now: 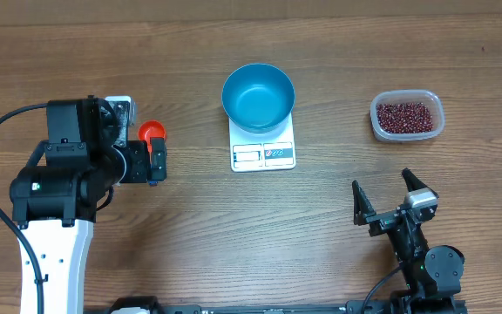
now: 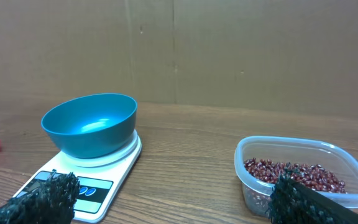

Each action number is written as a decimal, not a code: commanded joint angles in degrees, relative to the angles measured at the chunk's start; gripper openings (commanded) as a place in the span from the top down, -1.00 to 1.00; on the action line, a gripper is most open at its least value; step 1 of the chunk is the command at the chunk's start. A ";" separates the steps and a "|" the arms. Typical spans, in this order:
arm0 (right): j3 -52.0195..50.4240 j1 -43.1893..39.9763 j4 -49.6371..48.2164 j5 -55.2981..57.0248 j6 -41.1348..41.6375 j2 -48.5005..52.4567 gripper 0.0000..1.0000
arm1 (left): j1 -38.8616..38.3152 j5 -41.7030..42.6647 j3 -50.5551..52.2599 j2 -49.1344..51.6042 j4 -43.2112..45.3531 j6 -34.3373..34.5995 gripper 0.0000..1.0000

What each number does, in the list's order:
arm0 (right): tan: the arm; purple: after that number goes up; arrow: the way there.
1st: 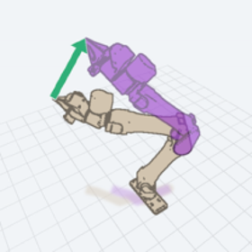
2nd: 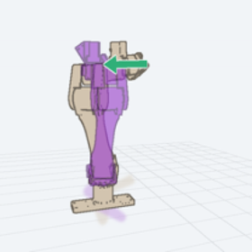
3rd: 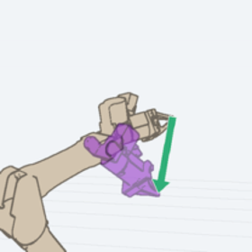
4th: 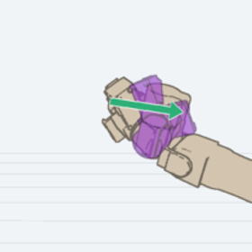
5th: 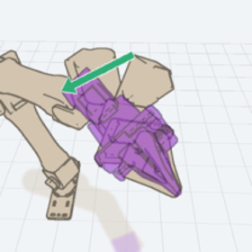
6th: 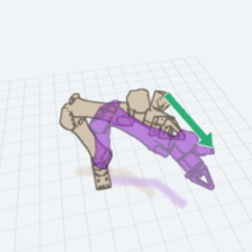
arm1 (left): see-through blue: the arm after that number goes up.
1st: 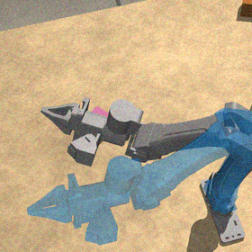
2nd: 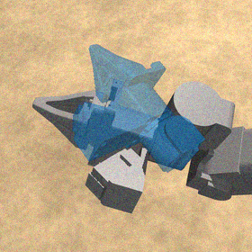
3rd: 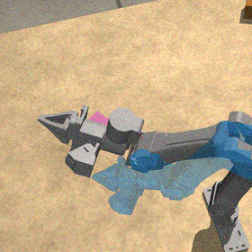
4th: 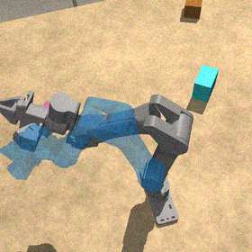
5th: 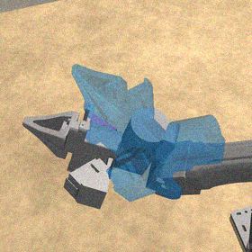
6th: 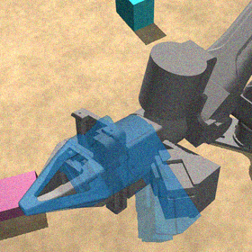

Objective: Scoop item into bowl and weigh 150g on scale
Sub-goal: 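Move the left gripper forward over the red scoop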

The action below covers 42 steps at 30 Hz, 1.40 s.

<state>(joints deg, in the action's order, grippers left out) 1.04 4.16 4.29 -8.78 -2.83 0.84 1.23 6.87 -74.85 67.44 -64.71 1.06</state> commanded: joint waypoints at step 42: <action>-0.59 0.26 -0.31 -0.09 -0.09 -0.72 -1.00 | 0.35 0.02 -1.70 1.95 0.66 -1.11 -0.99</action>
<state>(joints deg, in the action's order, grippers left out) 1.04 4.19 4.29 -8.78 -2.81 0.84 1.23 6.87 -74.89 68.36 -64.29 1.06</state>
